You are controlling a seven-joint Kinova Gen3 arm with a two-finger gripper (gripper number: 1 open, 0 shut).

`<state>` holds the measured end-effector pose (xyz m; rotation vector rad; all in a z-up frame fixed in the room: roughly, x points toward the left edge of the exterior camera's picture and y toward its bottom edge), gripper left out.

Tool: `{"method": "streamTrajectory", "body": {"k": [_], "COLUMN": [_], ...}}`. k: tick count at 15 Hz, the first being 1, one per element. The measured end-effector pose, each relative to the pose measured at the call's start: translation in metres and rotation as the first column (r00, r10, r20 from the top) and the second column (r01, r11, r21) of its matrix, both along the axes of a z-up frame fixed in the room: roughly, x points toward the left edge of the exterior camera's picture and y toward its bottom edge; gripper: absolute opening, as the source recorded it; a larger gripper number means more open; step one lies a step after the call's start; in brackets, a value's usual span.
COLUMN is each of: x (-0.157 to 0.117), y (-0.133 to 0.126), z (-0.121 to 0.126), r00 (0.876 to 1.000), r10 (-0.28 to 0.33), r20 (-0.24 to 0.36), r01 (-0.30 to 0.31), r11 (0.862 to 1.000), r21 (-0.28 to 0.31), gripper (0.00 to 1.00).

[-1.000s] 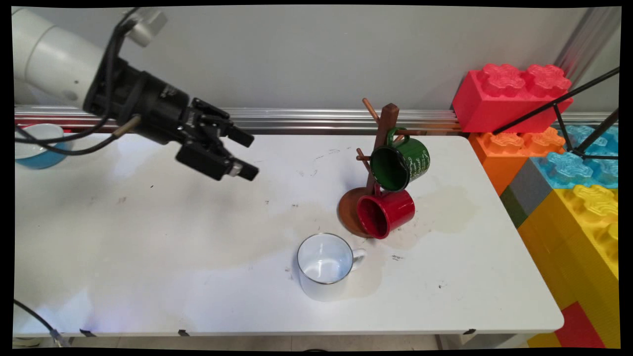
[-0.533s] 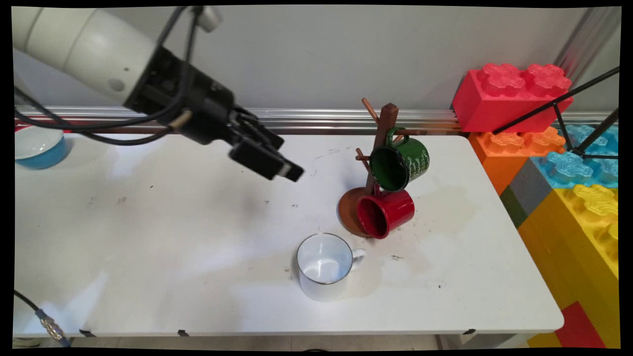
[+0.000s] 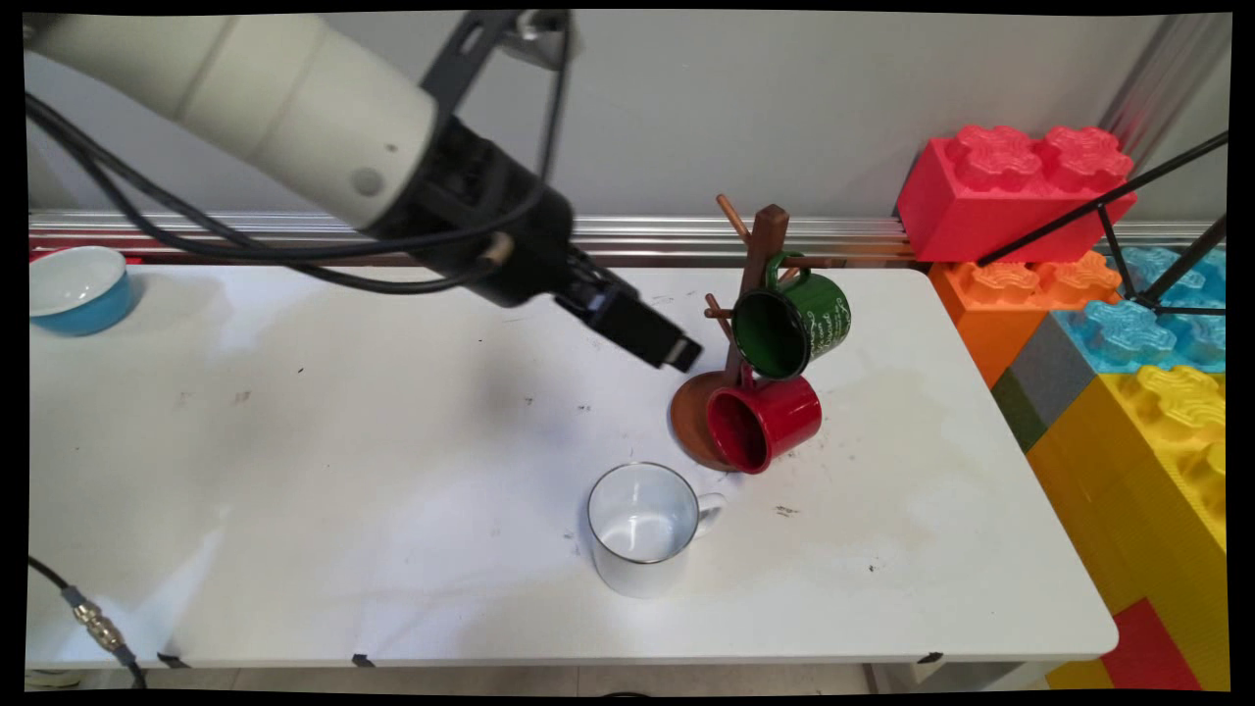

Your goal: Pick up the green mug from the rack

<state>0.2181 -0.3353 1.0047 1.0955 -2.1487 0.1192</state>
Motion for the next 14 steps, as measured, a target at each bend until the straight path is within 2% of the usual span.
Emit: {"method": "streamTrajectory", "body": {"k": [6, 14], "x": [-0.035, -0.064], "y": [-0.01, -0.027], "z": [-0.017, -0.044], "r00": [0.995, 0.986], "r10": [0.092, 0.153], "r20": [-0.03, -0.069], "r01": [-0.091, -0.152], "r11": [0.996, 0.988], "r21": [0.023, 0.029], "gripper": [1.0, 1.0]}}
